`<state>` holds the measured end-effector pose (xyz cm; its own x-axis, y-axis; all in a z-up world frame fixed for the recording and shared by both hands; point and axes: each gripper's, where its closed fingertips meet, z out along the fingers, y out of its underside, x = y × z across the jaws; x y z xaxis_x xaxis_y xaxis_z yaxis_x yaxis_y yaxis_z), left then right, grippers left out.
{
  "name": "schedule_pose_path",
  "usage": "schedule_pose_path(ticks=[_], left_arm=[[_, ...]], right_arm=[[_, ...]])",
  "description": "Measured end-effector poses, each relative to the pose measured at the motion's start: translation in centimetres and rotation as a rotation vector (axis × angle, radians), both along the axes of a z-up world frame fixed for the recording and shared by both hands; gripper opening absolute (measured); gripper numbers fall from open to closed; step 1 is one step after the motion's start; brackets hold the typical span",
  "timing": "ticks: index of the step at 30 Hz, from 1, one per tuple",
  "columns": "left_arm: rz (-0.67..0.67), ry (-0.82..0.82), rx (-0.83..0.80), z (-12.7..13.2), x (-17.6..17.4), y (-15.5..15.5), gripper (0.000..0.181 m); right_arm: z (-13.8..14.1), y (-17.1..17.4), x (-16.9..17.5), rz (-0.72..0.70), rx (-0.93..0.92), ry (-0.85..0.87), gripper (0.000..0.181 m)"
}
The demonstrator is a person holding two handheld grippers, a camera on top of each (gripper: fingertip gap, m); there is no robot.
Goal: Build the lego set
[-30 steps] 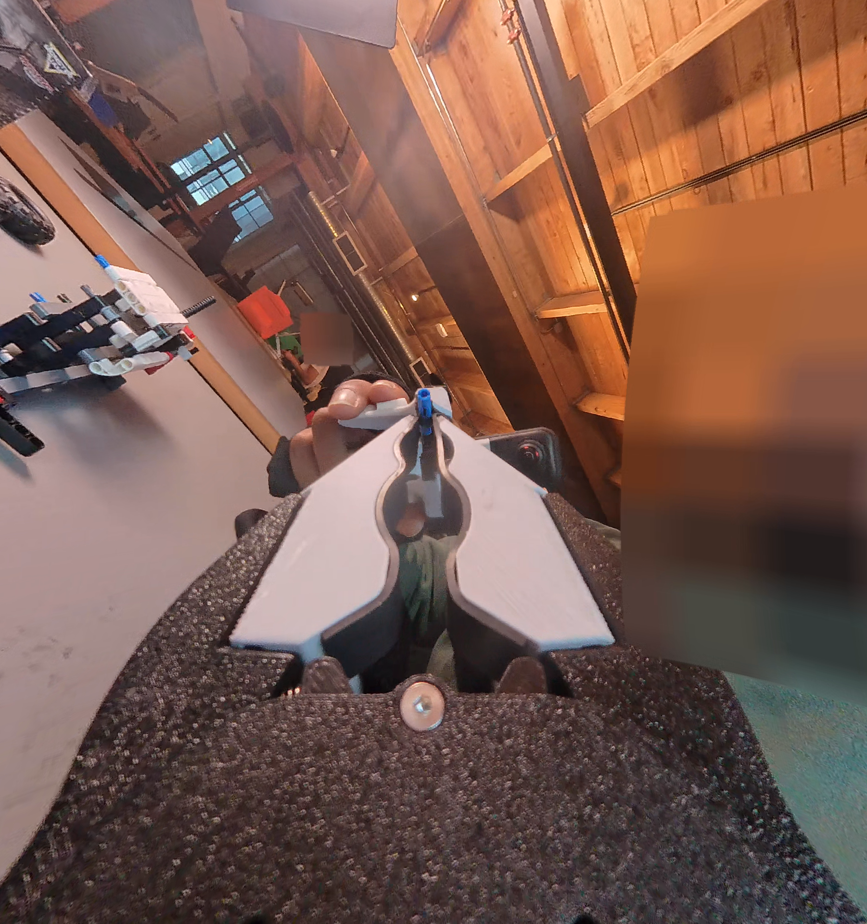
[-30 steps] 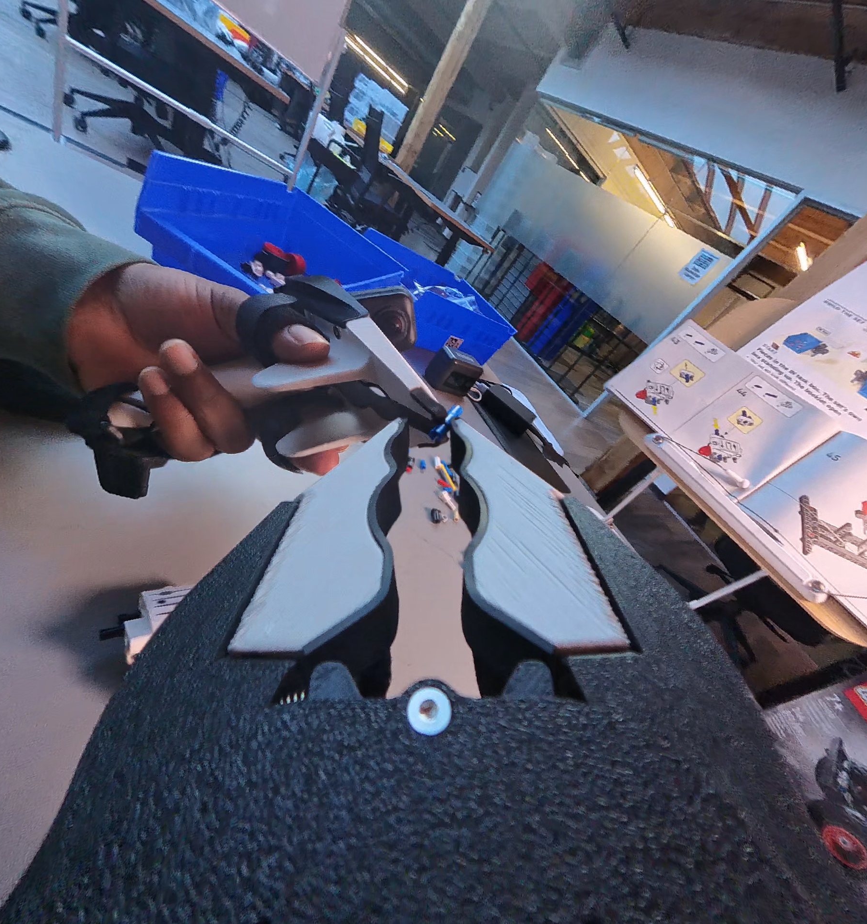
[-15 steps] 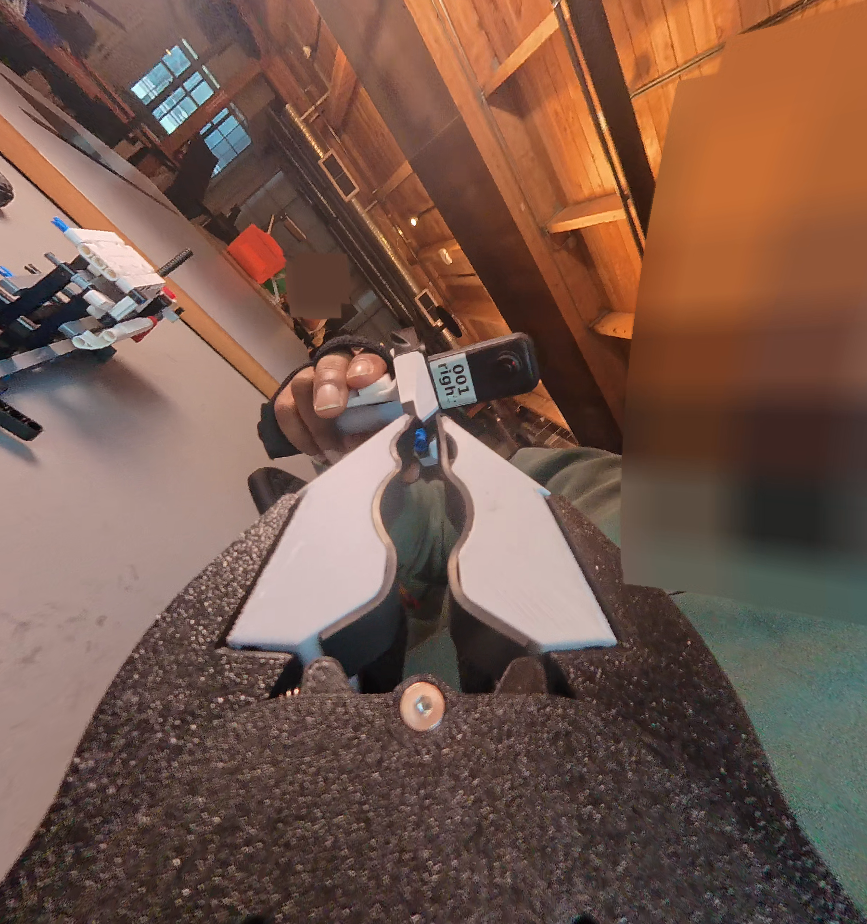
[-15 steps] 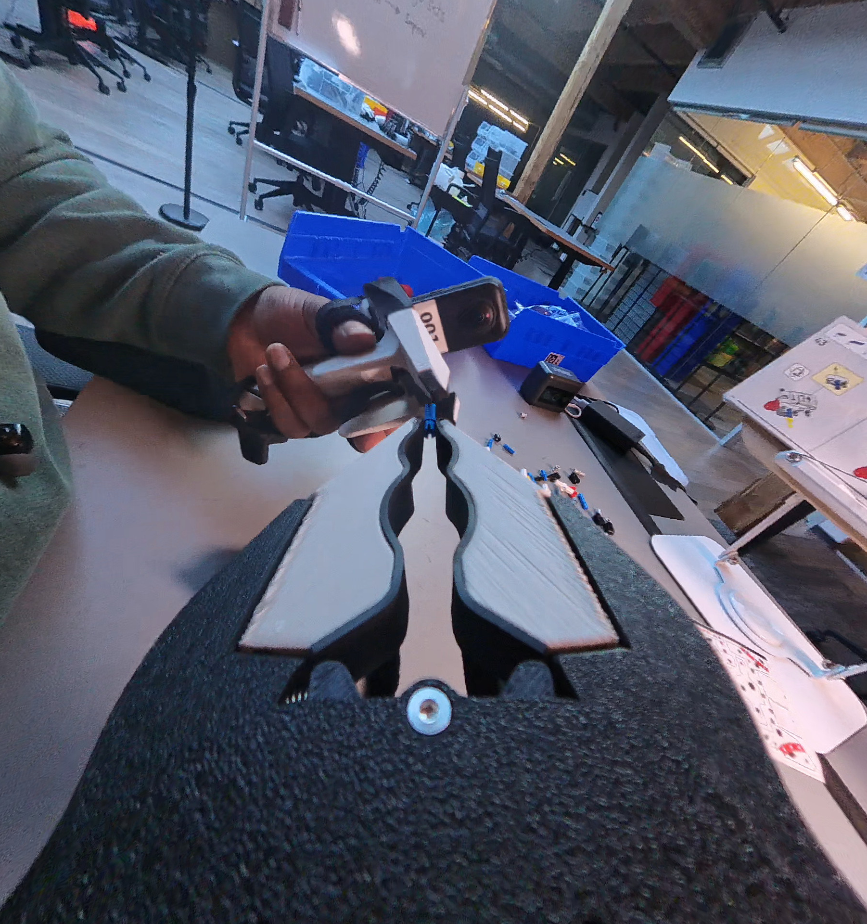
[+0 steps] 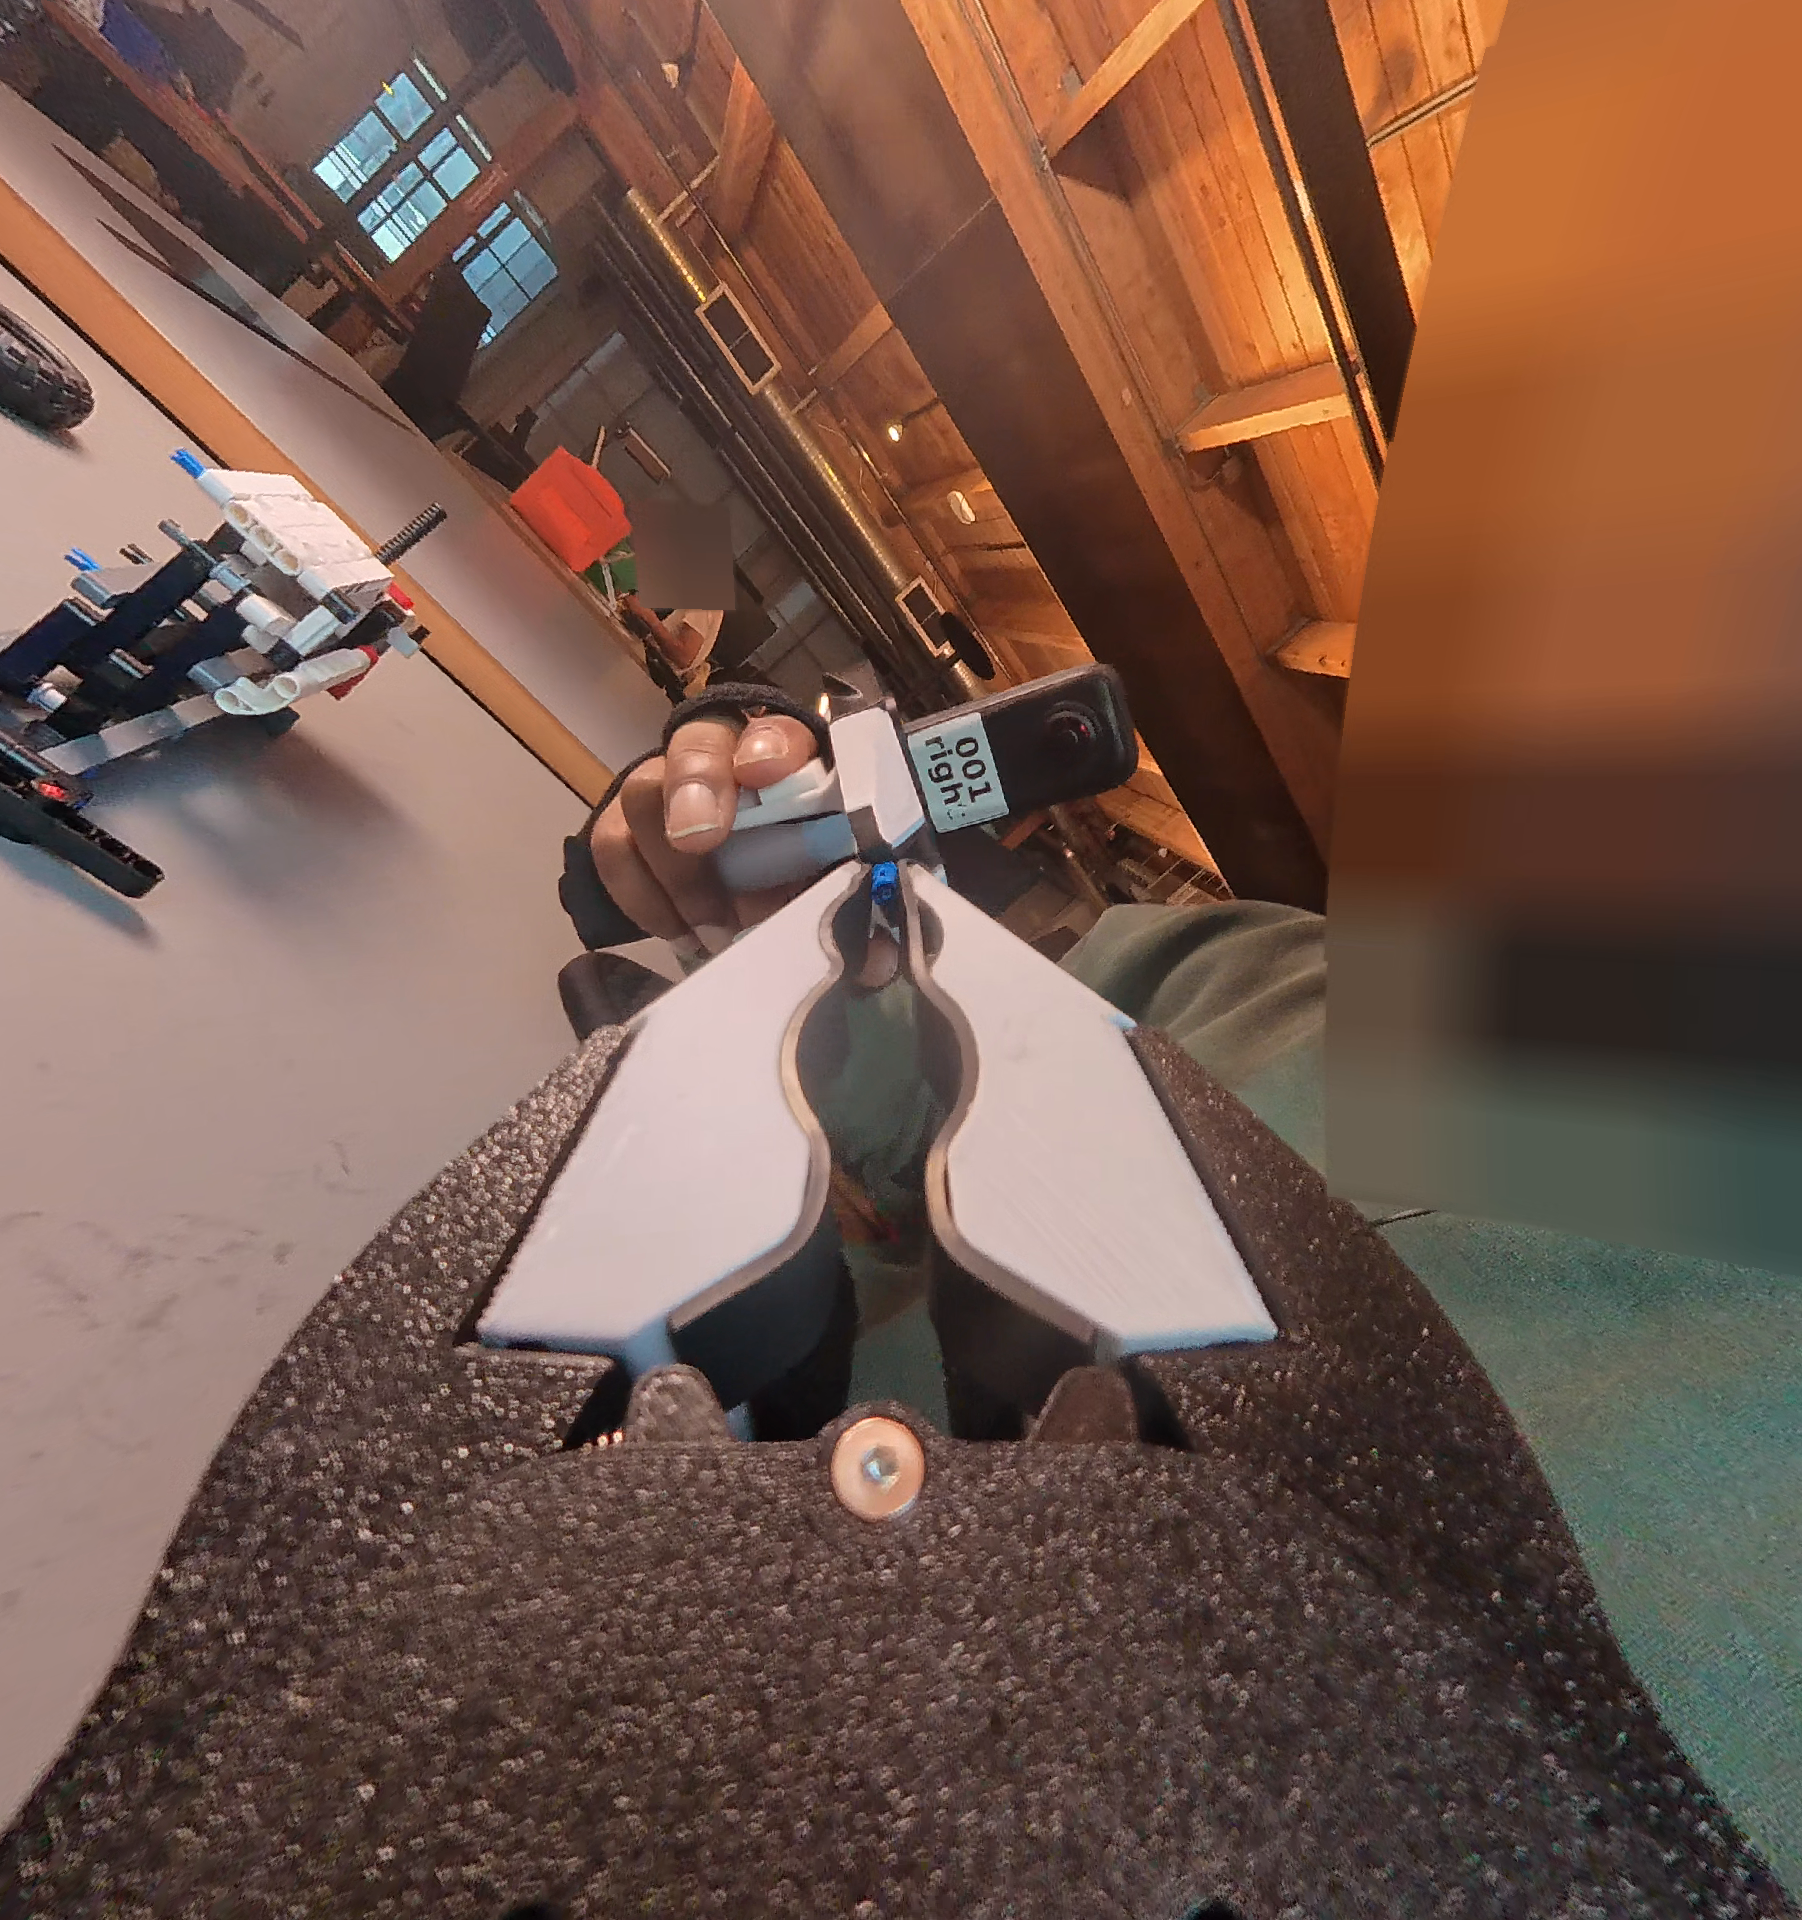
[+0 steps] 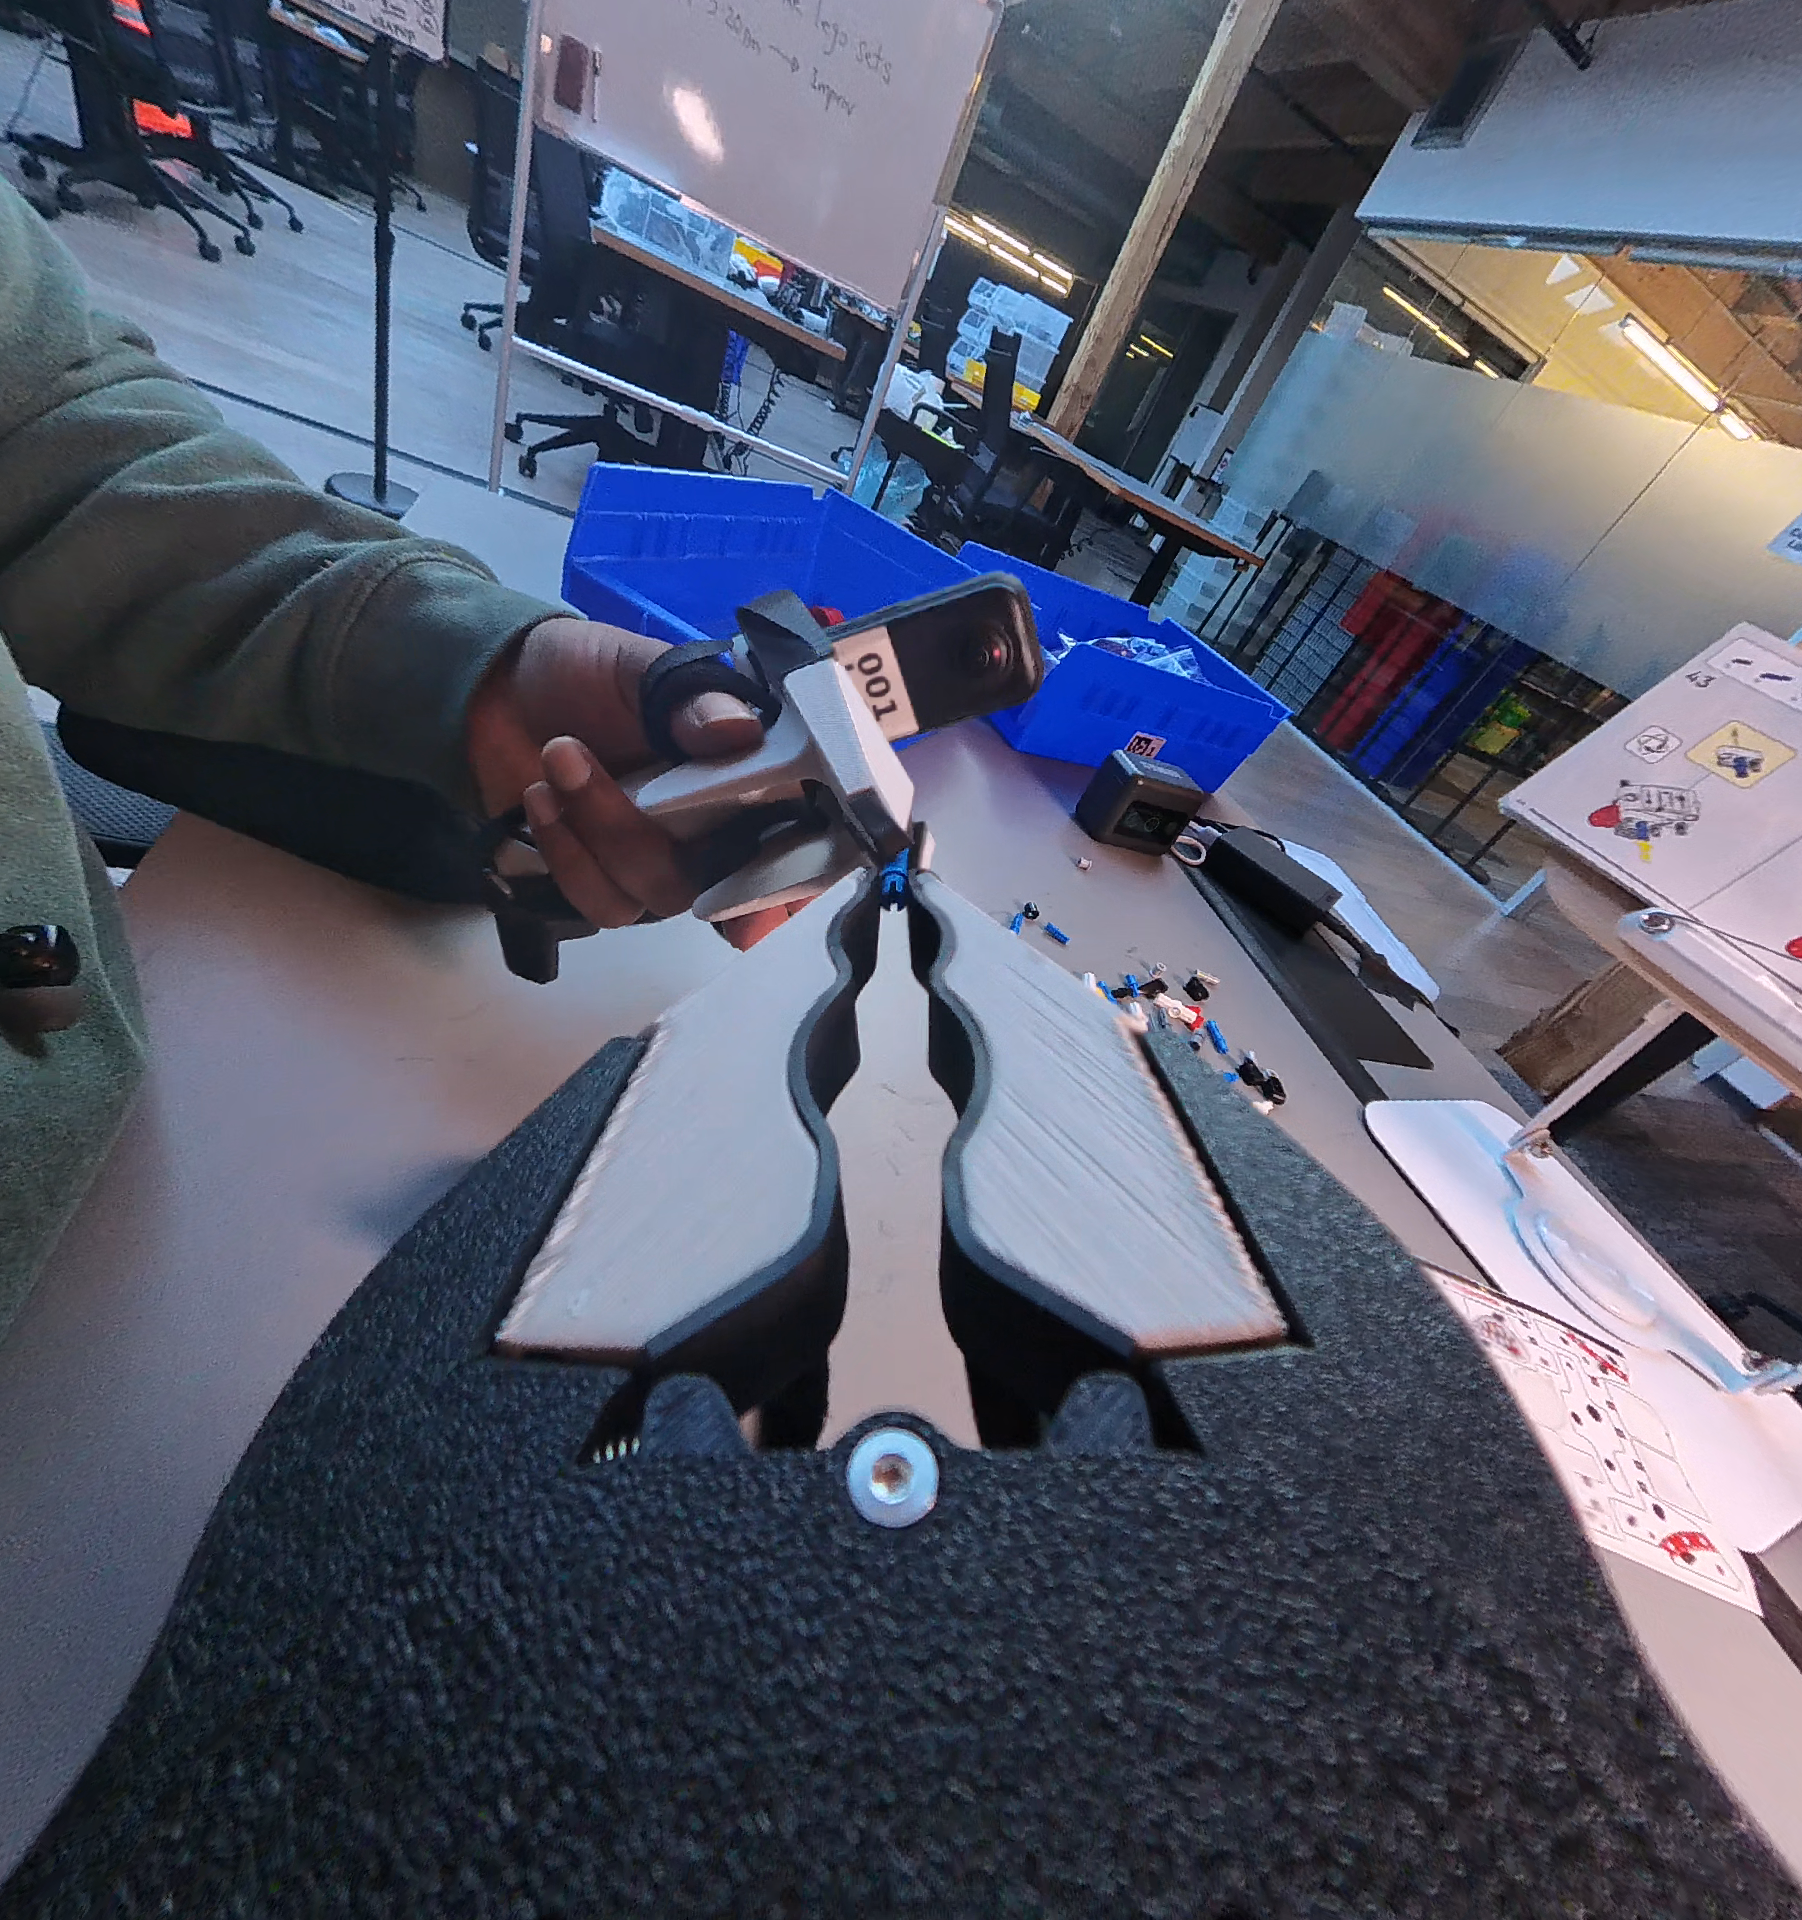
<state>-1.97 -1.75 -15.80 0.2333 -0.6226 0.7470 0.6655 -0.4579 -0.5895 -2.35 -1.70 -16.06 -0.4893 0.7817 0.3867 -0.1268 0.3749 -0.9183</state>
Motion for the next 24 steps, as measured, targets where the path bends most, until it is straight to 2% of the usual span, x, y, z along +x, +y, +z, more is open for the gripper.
schedule_pose_path(ticks=[2,8,11,13,15,18,21,24], left_arm=[[-0.007,-0.038,-0.015,-0.1,0.0,0.1,0.004],[-0.024,-0.062,-0.026,-0.4,0.3,0.1,0.004],[0.000,0.023,-0.011,-0.8,0.3,0.1,0.006],[0.032,0.233,0.001,-2.1,0.3,-0.3,0.016],[0.050,0.531,0.017,-4.1,0.6,-1.3,0.020],[0.032,0.946,0.032,-7.7,1.0,-3.4,0.022],[-0.025,1.190,0.053,-10.9,2.1,-5.3,0.028],[-0.038,1.412,0.115,-12.9,3.0,-5.7,0.038]], right_arm=[[-0.2,-0.1,-0.1,-0.003,0.019,0.006,0.008],[-0.4,-0.2,-0.1,-0.001,0.024,-0.008,0.005],[-0.8,0.1,-0.1,0.005,-0.003,-0.040,0.004],[-1.8,0.8,0.1,0.011,-0.007,-0.096,0.004],[-4.1,0.9,1.1,0.054,0.026,-0.213,0.004],[-7.3,-0.6,3.3,0.162,0.071,-0.371,0.005],[-9.7,-1.3,3.5,0.165,0.131,-0.440,0.005],[-11.2,-1.2,3.1,0.161,0.170,-0.500,0.005]])
